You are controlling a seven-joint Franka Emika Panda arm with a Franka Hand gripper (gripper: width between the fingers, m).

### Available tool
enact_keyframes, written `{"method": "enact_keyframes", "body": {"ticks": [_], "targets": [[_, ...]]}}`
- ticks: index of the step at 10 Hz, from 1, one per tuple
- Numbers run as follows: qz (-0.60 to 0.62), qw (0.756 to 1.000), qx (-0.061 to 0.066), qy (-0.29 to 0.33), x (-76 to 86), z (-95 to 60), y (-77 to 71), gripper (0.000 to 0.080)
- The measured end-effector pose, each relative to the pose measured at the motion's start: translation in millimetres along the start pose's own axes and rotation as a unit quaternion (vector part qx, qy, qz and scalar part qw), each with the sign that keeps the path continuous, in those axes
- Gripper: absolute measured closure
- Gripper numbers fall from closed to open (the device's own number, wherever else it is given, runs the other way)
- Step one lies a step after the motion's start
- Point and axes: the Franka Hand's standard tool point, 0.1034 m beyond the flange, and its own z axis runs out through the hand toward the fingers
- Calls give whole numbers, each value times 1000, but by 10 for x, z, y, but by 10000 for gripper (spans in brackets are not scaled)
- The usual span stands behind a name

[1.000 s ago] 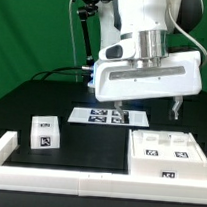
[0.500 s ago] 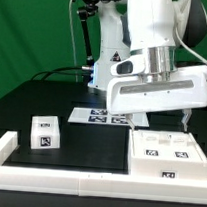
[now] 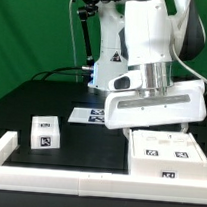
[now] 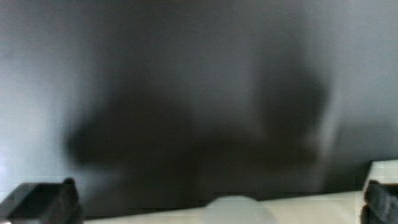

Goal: Assemble cabinet

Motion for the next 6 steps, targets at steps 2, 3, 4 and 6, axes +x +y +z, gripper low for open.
{"method": "enact_keyframes", "body": {"ticks": [2,3,4,6], "targets": [[-2,1000,0,-1,60,40,63,3],[-2,1000,1,-3,58,39,65,3],[-2,1000,1,-3,58,45,64,127],[-8,1000,1,-3,50,48,49,264]]}}
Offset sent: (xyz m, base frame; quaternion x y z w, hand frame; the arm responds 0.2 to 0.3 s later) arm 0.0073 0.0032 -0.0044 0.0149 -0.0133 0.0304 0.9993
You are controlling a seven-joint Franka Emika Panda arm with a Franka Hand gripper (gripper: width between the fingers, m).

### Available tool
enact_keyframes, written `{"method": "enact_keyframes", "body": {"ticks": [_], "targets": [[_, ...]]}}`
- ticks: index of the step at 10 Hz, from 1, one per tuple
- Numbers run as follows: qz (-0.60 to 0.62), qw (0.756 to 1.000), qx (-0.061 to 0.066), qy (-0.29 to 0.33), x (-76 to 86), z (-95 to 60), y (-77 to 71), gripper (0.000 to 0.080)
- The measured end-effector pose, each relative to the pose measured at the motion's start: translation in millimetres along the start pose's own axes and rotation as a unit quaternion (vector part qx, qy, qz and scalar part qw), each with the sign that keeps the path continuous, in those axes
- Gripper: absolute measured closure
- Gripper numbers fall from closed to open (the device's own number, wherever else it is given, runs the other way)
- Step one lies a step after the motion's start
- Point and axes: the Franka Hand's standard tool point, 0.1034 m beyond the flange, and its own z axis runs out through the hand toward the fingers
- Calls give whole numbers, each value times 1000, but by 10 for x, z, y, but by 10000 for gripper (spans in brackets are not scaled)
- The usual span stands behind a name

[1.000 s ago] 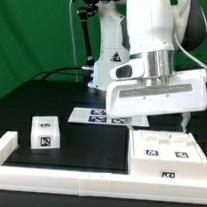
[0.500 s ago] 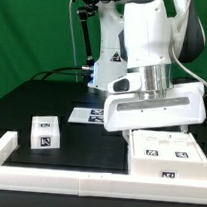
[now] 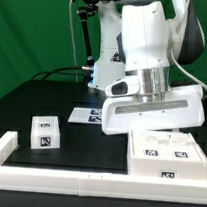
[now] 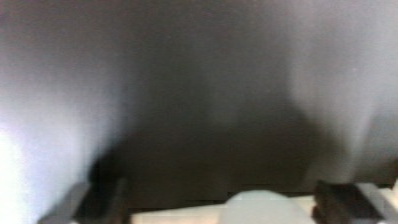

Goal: Assemble cabinet

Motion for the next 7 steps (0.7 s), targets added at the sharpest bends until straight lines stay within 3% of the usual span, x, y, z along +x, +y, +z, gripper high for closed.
{"method": "enact_keyframes", "body": {"ticks": [1,2,4,7], "targets": [[-4,1000,-1,0,-4,1,12,411],[-10,1000,-1,0,-17,3,26,411],[-23,1000,-3,0,-45,4,73,747],[-40,999,-5,0,-65,-37,154,795]]}}
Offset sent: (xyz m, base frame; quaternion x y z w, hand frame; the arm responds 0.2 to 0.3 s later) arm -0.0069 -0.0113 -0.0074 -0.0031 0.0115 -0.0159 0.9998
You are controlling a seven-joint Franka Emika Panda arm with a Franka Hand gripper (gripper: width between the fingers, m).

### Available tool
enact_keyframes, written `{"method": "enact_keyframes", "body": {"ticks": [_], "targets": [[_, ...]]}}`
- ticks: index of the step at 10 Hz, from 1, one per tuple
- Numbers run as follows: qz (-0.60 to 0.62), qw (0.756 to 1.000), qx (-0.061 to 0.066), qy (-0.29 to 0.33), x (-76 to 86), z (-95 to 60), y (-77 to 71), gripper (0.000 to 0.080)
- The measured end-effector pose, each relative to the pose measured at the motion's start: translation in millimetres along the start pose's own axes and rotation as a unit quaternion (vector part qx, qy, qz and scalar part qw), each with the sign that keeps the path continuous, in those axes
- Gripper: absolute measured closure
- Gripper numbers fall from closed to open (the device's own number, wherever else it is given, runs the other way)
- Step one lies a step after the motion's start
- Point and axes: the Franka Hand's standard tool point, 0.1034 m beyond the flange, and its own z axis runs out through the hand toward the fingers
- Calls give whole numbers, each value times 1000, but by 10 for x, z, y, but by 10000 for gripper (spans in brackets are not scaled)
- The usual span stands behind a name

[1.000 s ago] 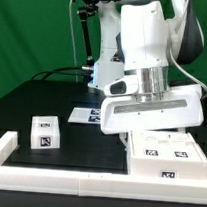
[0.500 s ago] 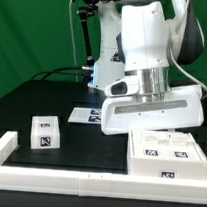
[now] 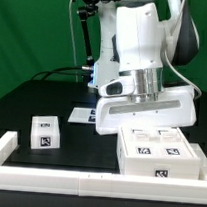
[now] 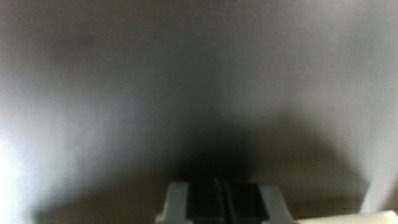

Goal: Assemble cabinet

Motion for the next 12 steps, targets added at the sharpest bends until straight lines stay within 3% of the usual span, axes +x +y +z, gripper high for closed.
{"method": "enact_keyframes", "body": {"ticks": [2,8,12], "targets": [[-6,1000,0,-12,17,-142,12,797],[-29,1000,-7,-8,302,-746,-107,797],[-34,999,-3,-20,531,-981,-144,797]]}}
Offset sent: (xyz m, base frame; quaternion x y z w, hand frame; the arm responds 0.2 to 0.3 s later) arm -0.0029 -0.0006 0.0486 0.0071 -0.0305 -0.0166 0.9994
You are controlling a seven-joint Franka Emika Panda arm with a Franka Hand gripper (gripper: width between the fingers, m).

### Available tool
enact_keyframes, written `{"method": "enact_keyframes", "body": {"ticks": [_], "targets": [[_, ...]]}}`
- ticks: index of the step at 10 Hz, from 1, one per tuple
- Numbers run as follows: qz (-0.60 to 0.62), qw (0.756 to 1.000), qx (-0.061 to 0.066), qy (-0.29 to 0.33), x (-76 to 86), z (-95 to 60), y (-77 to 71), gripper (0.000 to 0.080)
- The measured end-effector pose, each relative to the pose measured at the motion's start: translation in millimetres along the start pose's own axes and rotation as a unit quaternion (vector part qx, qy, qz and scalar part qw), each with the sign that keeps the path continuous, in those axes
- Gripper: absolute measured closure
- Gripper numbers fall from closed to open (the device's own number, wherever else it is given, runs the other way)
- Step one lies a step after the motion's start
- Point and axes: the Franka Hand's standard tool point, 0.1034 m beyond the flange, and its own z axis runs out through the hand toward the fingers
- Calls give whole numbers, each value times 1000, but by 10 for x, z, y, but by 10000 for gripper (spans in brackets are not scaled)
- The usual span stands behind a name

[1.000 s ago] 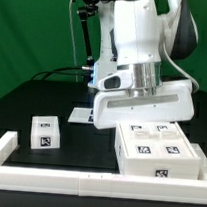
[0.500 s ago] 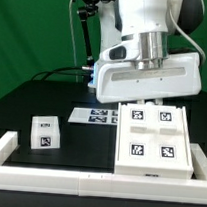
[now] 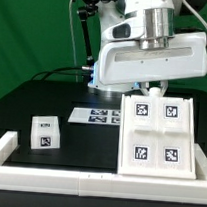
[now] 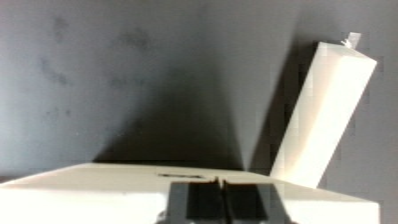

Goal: Assemble cabinet

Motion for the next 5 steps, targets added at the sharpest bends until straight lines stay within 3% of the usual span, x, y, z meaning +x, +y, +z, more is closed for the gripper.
{"method": "enact_keyframes", "body": {"ticks": [5], "targets": [[-1,1000,4,-15,47,-69,-13,797]]}}
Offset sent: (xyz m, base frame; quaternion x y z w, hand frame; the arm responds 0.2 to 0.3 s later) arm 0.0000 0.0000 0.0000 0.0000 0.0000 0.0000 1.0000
